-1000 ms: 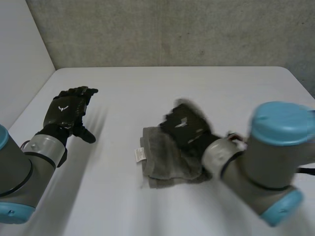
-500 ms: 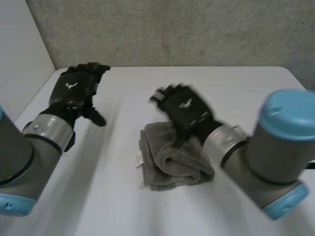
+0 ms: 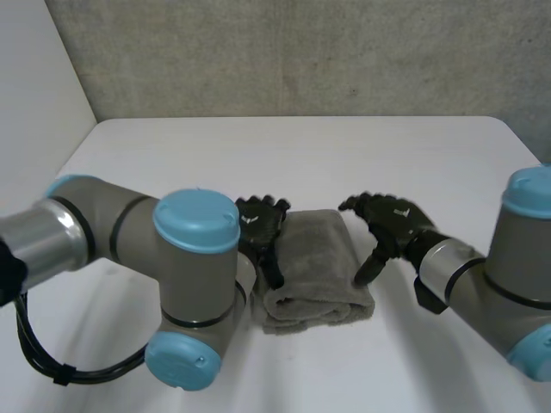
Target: Fold the towel.
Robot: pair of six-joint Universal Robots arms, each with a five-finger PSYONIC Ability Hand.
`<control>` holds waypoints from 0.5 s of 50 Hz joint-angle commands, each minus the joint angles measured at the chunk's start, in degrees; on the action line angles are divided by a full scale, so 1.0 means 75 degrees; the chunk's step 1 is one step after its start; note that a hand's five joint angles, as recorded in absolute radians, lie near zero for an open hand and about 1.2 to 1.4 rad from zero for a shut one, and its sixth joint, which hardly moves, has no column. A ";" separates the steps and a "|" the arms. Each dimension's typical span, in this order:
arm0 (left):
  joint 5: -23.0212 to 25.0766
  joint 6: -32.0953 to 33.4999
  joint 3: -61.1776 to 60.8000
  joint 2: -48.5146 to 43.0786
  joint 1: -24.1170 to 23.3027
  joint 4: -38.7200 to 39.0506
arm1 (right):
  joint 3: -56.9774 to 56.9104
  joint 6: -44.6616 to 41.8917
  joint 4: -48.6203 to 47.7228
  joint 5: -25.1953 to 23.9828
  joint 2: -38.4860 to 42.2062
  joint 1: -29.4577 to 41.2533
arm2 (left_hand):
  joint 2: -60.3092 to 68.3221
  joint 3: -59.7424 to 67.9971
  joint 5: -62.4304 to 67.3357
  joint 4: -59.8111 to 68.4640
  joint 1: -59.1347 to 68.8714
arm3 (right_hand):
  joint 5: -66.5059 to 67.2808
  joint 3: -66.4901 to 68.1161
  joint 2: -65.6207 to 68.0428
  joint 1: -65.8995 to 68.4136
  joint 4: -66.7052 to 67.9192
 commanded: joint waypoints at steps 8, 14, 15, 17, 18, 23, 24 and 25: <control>-0.0258 0.0096 -0.0945 -0.0106 0.0105 0.0138 | -0.0554 -0.1448 -0.0031 0.0200 0.1230 0.0228 | 0.0138 0.0148 0.0054 0.0154 0.0163 | -0.0471 -0.0539 -0.0599 -0.0423 -0.0644; -0.0223 0.0061 -0.0911 -0.0036 0.0093 0.0127 | -0.0601 -0.1508 0.0016 0.0223 0.1089 0.0251 | 0.0093 0.0103 0.0009 0.0109 0.0118 | -0.0471 -0.0539 -0.0599 -0.0423 -0.0644; -0.0223 0.0072 -0.0841 0.0080 0.0093 0.0115 | -0.0671 -0.1485 0.0039 0.0223 0.0834 0.0286 | 0.0049 0.0059 -0.0036 0.0065 0.0073 | -0.0471 -0.0539 -0.0599 -0.0423 -0.0644; -0.0211 0.0072 -0.0782 0.0348 0.0093 0.0080 | -0.0718 -0.1473 0.0075 0.0223 0.0515 0.0298 | 0.0026 0.0036 -0.0058 0.0042 0.0051 | -0.0471 -0.0539 -0.0599 -0.0423 -0.0644; -0.0211 0.0072 -0.0747 0.0641 0.0093 0.0068 | -0.0753 -0.1497 0.0086 0.0223 0.0155 0.0298 | 0.0004 0.0014 -0.0081 0.0020 0.0028 | -0.0471 -0.0539 -0.0599 -0.0423 -0.0644; -0.0211 0.0119 -0.0571 0.1765 0.0175 0.0021 | -0.1058 -0.1380 0.0098 0.0387 -0.0950 0.0228 | -0.0108 -0.0098 -0.0193 -0.0092 -0.0084 | -0.0471 -0.0539 -0.0599 -0.0423 -0.0644; -0.0211 0.0119 -0.0570 0.1769 0.0175 0.0021 | -0.1209 -0.1322 0.0098 0.0631 -0.1321 0.0216 | -0.0108 -0.0099 -0.0193 -0.0093 -0.0084 | -0.0471 -0.0539 -0.0599 -0.0423 -0.0644; -0.0211 0.0131 -0.0524 0.2175 0.0245 -0.0002 | -0.1211 -0.1321 0.0098 0.0633 -0.1325 0.0216 | -0.0131 -0.0121 -0.0215 -0.0115 -0.0106 | -0.0471 -0.0539 -0.0599 -0.0423 -0.0644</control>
